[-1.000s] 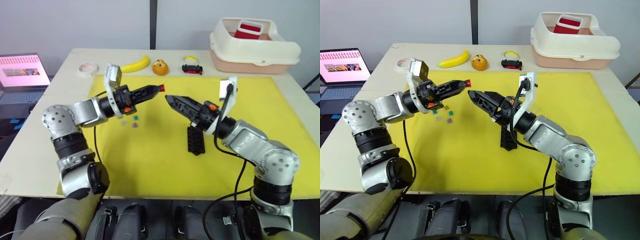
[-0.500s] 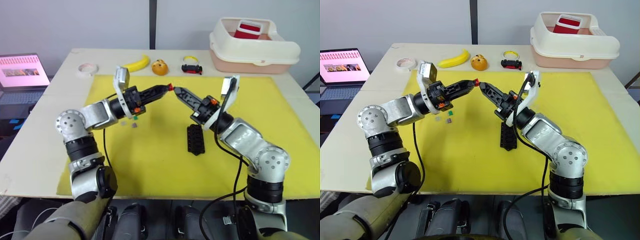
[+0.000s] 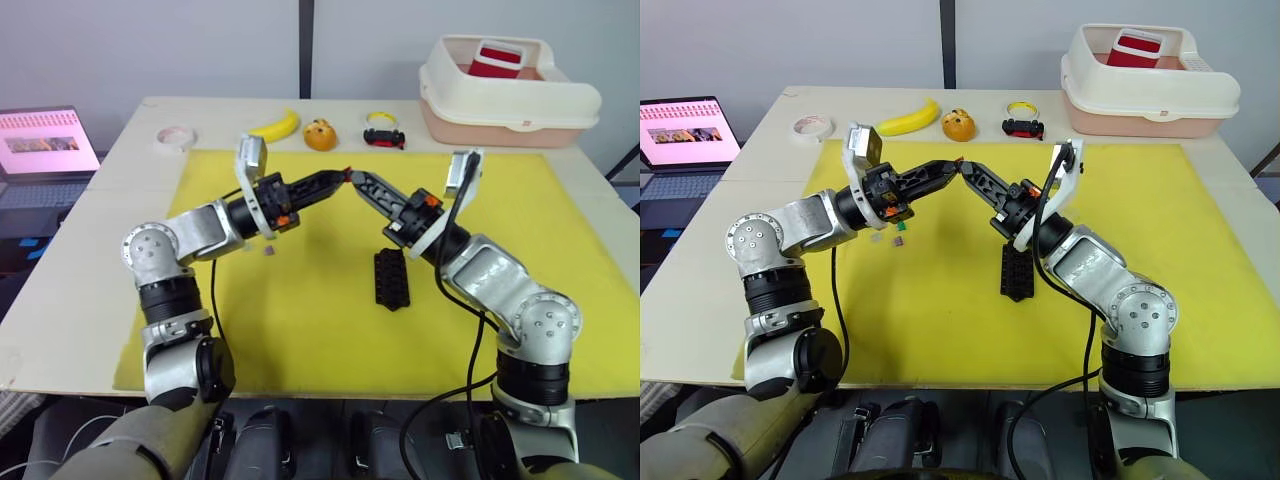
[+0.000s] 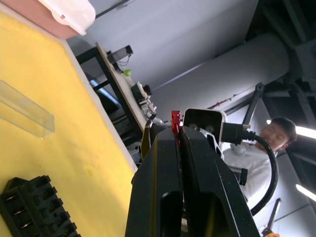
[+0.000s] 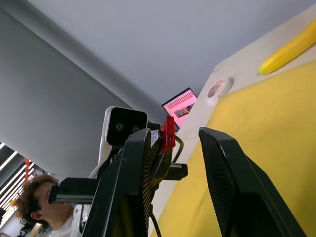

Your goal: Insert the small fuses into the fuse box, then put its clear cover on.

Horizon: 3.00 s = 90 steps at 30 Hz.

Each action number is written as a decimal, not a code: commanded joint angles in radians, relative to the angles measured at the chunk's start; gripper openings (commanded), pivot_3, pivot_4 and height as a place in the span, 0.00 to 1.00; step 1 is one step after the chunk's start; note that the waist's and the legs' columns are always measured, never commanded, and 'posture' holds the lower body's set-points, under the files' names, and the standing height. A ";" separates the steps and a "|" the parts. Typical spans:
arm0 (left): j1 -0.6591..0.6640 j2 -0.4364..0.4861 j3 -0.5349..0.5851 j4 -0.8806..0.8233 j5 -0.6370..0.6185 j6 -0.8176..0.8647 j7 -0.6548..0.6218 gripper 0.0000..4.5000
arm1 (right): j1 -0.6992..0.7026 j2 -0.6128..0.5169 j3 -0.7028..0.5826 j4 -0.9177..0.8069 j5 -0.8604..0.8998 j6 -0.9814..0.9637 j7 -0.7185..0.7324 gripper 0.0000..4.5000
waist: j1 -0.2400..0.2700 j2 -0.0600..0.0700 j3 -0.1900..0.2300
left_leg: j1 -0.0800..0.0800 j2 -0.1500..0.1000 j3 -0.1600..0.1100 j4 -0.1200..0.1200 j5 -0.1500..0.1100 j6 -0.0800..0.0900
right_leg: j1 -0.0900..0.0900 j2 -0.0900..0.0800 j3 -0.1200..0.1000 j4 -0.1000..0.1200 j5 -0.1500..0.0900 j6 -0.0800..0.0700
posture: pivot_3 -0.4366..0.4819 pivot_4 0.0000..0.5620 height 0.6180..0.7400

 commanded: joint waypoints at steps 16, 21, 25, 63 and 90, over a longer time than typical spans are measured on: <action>0.044 0.167 -0.190 -0.111 -0.062 -0.053 -0.098 0.43 | -0.017 -0.150 -0.021 -0.083 0.126 0.013 0.020 0.00 | 0.000 0.000 0.000 | 0.000 0.000 0.000 0.000 0.000 0.001 | 0.000 0.000 0.000 0.000 0.000 0.000 | 0.48 0.27 1.00; 0.059 0.340 -0.361 -0.254 0.112 -0.130 -0.391 0.99 | -0.006 -0.491 -0.066 -0.103 -0.022 0.142 0.329 0.00 | 0.003 0.000 0.000 | -0.002 0.000 0.001 0.000 -0.001 0.003 | -0.002 0.000 0.000 -0.002 0.000 0.000 | 0.48 0.27 1.00; 0.150 0.534 -0.649 -0.439 0.456 -0.465 -0.786 1.00 | 0.035 -0.715 -0.041 -0.128 -0.237 0.143 0.652 0.00 | 0.002 0.001 0.000 | -0.003 -0.002 0.002 -0.001 -0.004 0.007 | -0.003 0.001 0.000 -0.003 0.000 -0.001 | 0.48 0.27 1.00; 0.187 0.255 -0.931 -0.108 1.189 -1.215 -1.052 1.00 | 0.173 -0.694 0.219 0.092 -1.186 -0.468 1.306 0.00 | 0.005 0.001 0.000 | -0.006 0.000 0.001 0.002 -0.004 0.006 | -0.006 0.001 -0.001 -0.002 0.001 -0.001 | 0.48 0.27 1.00; 0.172 0.242 -0.916 -0.096 1.212 -1.210 -1.047 1.00 | 0.193 -0.666 0.215 0.057 -1.207 -0.413 1.297 0.00 | 0.005 0.001 0.000 | -0.006 0.000 0.001 0.003 -0.002 0.003 | -0.006 0.001 -0.001 -0.001 0.001 -0.001 | 0.48 0.27 1.00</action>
